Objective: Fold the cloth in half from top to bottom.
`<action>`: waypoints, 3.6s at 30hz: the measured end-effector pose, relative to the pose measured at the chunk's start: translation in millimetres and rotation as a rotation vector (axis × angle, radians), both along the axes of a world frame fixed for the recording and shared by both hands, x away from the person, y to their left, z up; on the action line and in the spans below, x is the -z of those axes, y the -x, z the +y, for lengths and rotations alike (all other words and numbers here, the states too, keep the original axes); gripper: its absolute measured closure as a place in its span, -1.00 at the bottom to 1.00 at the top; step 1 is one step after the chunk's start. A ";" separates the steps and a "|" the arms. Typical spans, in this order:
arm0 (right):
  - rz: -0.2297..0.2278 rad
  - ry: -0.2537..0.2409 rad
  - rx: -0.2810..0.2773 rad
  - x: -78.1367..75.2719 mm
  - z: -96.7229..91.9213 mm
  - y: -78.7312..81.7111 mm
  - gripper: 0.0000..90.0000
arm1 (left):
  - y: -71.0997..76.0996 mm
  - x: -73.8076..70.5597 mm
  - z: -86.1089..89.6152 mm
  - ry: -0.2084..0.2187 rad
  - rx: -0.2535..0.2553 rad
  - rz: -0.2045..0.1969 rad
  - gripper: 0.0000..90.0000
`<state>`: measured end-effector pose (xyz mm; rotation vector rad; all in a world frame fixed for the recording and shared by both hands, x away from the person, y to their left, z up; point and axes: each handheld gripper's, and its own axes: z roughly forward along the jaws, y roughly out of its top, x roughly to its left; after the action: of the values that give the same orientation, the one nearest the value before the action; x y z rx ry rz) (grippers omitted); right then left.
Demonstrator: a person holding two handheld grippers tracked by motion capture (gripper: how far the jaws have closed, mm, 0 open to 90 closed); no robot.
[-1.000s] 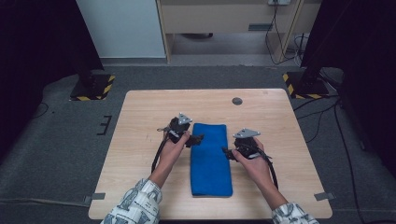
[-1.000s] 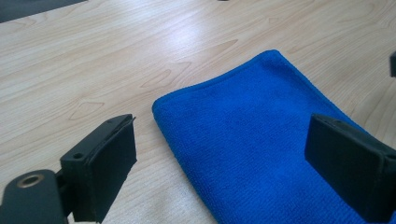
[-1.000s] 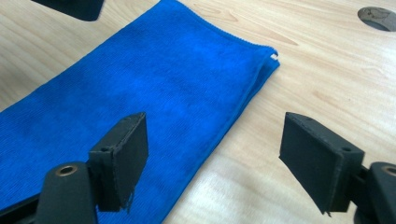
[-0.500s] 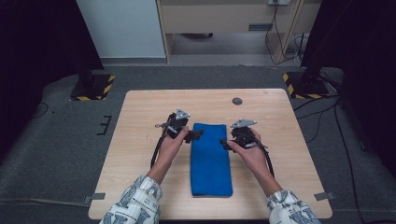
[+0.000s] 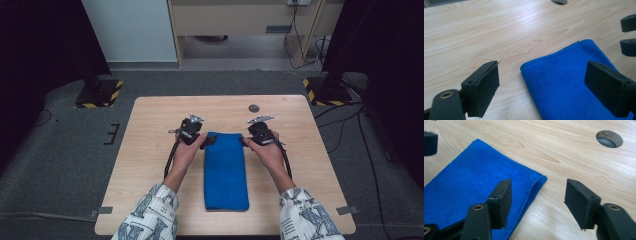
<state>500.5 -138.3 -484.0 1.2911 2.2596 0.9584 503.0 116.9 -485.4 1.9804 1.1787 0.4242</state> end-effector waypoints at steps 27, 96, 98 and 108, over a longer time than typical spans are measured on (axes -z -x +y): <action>0.132 0.004 0.066 32.4 30.9 -40.8 0.06 | -25.0 31.3 -7.1 -0.072 -0.029 0.079 -0.23; -0.044 -0.152 -0.027 -25.3 13.6 -14.5 0.92 | -2.6 -20.8 -7.7 0.057 0.061 -0.113 0.93; -0.052 -0.156 -0.026 -29.3 14.0 -15.9 0.92 | -3.3 -26.0 -6.4 0.050 0.061 -0.127 0.93; -0.090 -0.184 -0.026 -45.0 17.6 -26.8 0.92 | -12.9 -42.8 0.8 0.070 0.057 -0.162 0.93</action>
<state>527.2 -120.8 -439.1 1.2667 2.1664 1.2337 516.0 117.7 -442.6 1.8775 1.0196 0.4978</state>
